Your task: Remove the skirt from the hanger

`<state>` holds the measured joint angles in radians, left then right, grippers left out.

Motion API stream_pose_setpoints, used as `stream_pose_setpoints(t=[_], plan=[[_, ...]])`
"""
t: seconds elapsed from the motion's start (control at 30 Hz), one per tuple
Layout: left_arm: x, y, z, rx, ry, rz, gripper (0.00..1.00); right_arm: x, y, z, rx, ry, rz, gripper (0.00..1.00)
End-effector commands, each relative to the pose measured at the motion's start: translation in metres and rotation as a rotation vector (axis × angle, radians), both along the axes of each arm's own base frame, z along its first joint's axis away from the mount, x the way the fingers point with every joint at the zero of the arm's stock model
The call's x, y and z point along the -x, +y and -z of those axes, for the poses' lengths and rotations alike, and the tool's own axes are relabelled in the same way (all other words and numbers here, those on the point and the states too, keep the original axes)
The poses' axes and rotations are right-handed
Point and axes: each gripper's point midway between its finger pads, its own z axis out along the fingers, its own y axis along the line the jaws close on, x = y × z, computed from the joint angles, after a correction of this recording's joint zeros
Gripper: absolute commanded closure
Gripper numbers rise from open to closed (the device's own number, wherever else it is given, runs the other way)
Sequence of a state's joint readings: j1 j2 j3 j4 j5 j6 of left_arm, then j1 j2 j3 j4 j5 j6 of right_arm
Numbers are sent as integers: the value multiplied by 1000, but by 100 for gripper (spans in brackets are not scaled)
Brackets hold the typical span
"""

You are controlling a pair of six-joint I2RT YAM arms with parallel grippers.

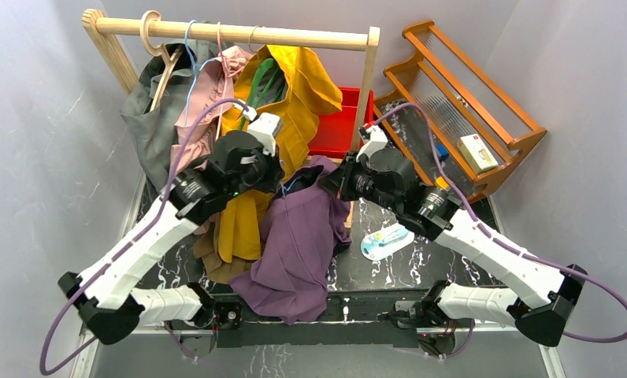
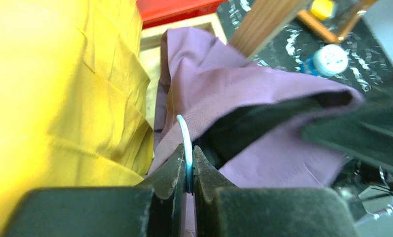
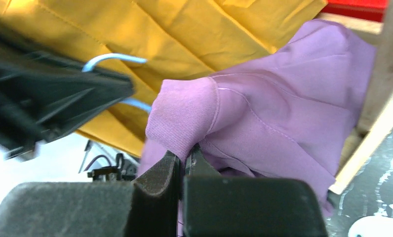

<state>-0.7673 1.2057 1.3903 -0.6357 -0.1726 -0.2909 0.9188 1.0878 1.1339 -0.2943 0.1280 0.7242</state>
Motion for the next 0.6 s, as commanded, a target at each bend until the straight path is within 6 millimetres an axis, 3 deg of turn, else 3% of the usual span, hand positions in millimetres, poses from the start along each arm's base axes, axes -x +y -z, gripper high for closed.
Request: stream_pose_setpoints(t=[0.0,0.27,0.57], plan=[[18,1,-68,74,-203,170,100,-21,-20,-37,55,-122,114,100],[47,-10,-100,134,-283,360,100,-41,-23,-59,137,-204,165,99],[72,-2,-120,174,-372,452,100,-68,-30,-66,240,-224,238,99]])
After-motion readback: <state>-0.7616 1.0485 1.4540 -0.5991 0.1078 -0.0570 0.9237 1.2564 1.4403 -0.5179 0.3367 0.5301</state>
